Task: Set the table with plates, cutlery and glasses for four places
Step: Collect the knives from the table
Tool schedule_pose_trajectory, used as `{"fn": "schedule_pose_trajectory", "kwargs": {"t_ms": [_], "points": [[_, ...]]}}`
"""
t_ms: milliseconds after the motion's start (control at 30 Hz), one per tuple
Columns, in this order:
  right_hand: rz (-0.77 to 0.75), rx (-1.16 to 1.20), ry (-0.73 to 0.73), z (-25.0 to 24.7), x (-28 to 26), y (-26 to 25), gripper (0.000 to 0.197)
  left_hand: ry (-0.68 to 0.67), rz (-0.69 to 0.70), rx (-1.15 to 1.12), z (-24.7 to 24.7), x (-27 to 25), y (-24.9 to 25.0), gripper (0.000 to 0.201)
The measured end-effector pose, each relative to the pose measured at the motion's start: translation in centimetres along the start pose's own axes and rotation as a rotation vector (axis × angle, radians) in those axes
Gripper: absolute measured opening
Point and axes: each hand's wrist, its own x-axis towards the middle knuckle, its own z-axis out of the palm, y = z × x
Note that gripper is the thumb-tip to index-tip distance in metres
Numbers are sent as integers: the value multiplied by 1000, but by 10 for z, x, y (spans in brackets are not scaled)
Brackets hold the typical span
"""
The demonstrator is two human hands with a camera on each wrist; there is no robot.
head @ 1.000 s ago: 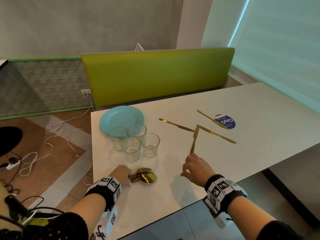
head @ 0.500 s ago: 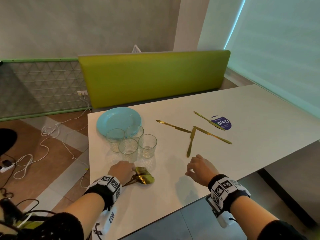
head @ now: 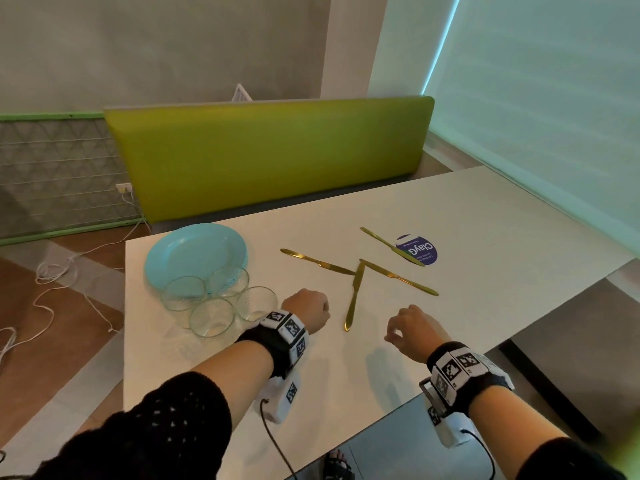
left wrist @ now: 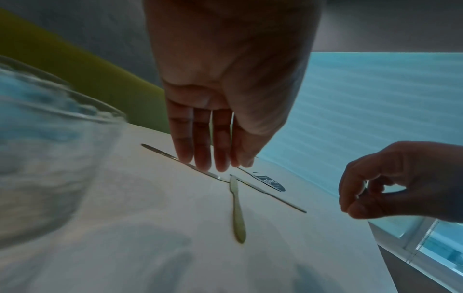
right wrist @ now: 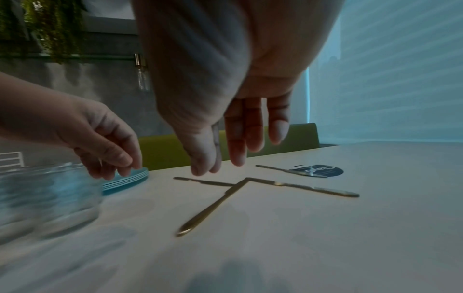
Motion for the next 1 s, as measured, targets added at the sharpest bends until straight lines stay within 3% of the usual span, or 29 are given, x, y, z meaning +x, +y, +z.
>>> {"fn": "schedule_pose_trajectory", "kwargs": {"t_ms": [200, 400, 567, 833, 1000], "points": [[46, -9, 2, -24, 51, 59, 26, -106, -138, -57, 8, 79, 43, 31], [78, -2, -1, -41, 106, 111, 23, -174, -305, -145, 23, 132, 60, 46], [59, -6, -38, -40, 138, 135, 23, -120, -405, -152, 42, 144, 60, 32], [32, 19, -127, -25, 163, 141, 24, -176, -520, -205, 38, 146, 59, 34], [57, 40, -160, -15, 167, 139, 27, -190, -533, -185, 42, 146, 67, 13]]}}
